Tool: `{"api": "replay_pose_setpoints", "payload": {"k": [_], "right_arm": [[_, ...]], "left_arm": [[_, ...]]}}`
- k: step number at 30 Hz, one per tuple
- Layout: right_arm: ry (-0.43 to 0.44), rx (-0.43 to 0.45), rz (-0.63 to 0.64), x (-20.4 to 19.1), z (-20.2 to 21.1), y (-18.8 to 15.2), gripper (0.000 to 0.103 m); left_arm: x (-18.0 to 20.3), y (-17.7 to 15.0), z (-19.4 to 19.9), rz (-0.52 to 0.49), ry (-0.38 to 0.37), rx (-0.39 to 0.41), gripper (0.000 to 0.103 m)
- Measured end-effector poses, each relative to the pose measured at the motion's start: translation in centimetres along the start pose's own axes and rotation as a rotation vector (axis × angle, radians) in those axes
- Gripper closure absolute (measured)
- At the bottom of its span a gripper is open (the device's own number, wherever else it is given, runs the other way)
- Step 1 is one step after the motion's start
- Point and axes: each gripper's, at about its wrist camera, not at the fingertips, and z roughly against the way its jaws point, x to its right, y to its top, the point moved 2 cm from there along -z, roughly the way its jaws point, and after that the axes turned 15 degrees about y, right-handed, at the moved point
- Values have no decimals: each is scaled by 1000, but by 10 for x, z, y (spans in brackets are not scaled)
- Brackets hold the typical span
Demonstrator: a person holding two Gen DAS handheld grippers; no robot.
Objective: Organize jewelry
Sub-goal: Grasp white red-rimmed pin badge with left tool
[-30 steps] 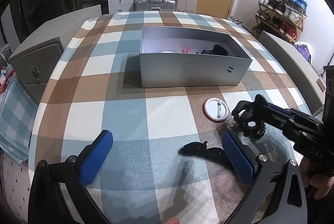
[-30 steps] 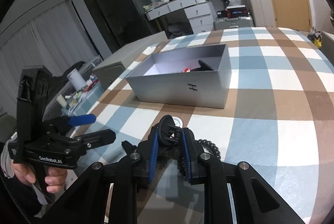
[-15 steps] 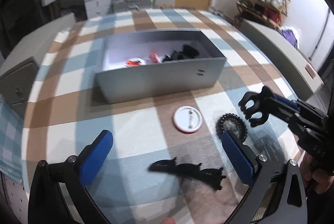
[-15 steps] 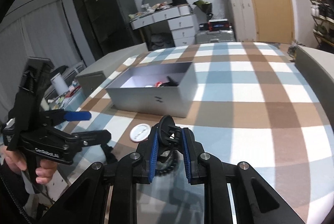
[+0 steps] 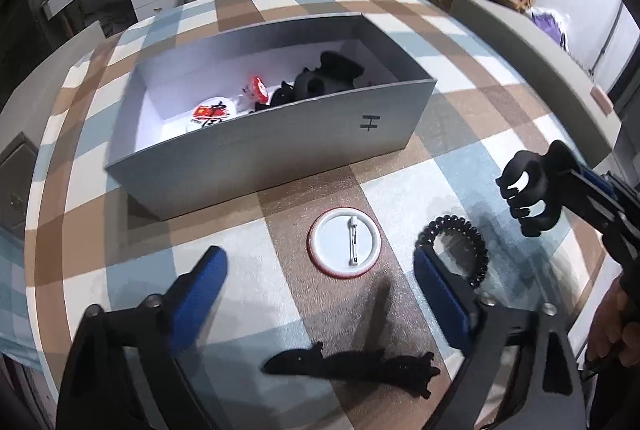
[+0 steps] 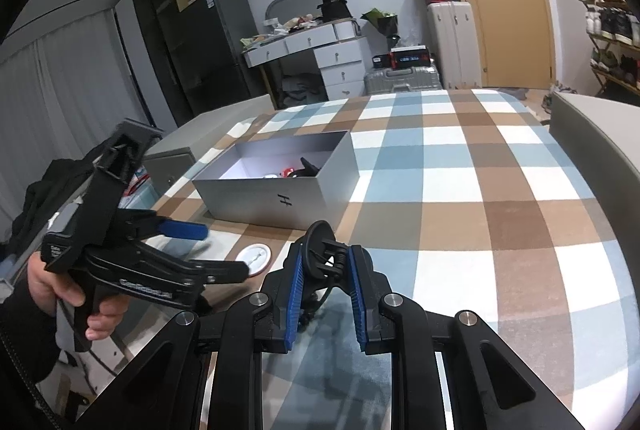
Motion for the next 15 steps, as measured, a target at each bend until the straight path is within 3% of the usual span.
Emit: {"api": "replay_pose_setpoints", "payload": {"k": [4, 11, 15], "right_arm": [[5, 5, -3, 3, 1, -1, 82], [6, 13, -15, 7, 4, -1, 82], [12, 21, -16, 6, 7, -1, 82]], "left_arm": [[3, 1, -9, -10, -14, -37, 33], [13, 3, -9, -55, 19, -48, 37], [16, 6, -7, -65, 14, -45, 58]]}}
